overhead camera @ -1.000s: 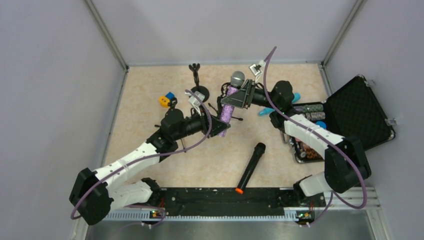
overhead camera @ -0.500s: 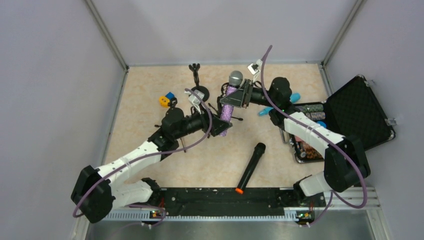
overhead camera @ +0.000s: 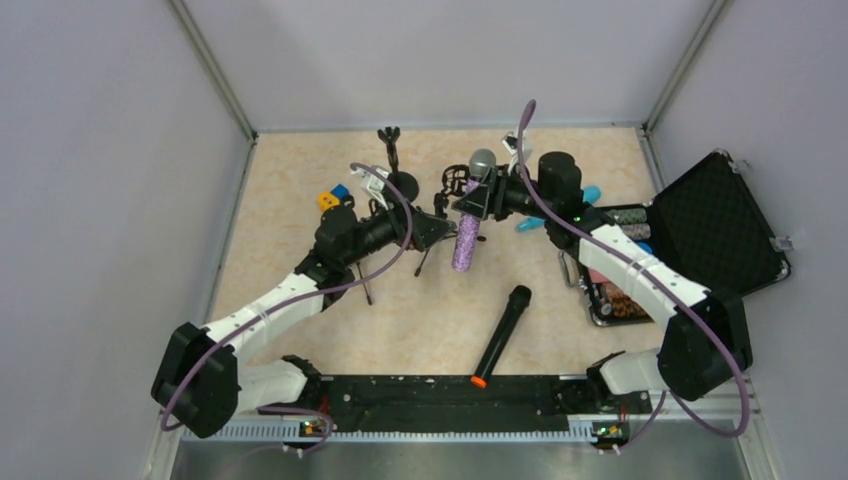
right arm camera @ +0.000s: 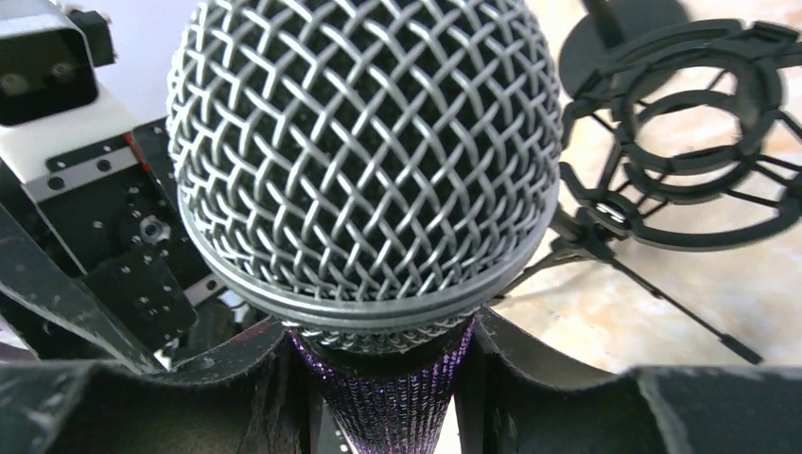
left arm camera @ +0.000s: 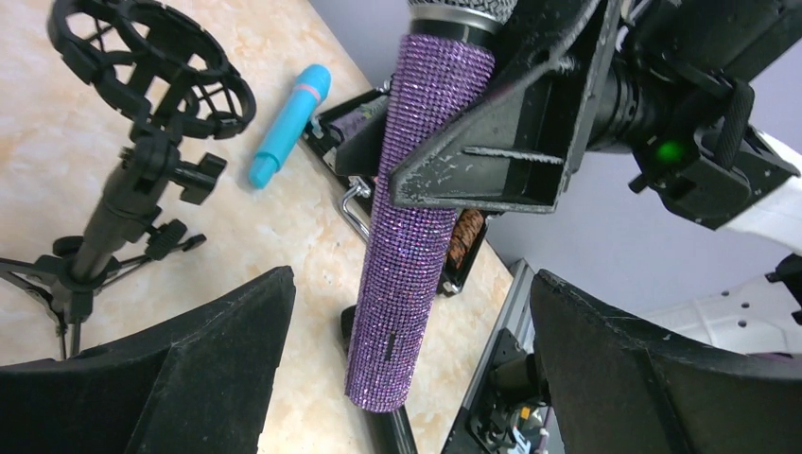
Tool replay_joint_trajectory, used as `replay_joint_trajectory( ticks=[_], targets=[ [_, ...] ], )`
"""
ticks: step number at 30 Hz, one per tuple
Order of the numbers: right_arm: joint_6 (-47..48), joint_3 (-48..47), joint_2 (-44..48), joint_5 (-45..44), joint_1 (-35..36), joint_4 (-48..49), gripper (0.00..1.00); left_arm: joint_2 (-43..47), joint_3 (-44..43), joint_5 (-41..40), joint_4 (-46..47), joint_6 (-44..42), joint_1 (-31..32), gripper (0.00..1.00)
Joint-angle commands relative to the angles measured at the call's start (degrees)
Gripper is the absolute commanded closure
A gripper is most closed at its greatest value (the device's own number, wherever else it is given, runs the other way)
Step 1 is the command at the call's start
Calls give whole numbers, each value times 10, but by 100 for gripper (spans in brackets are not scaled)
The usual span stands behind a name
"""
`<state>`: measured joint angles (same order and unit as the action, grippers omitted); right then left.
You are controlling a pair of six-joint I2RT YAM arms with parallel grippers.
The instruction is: Attach the microphones to the stand
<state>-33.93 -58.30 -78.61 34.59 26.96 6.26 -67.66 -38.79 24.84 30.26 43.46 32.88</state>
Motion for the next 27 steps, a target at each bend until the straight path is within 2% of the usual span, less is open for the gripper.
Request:
replay_joint_trajectory(
  ticks=[1, 10, 17, 27],
  targets=[
    [64, -42, 47, -69, 5, -35, 100, 6, -22, 0, 48, 14, -17, 1],
    [118, -55, 81, -150, 5, -62, 100, 37, -62, -69, -94, -72, -23, 1],
    [153, -65, 95, -221, 5, -56, 100, 50, -66, -107, -144, -107, -23, 1],
    [206, -39, 106, -278, 5, 57, 100, 44, -77, -108, -168, -125, -23, 1]
  ],
)
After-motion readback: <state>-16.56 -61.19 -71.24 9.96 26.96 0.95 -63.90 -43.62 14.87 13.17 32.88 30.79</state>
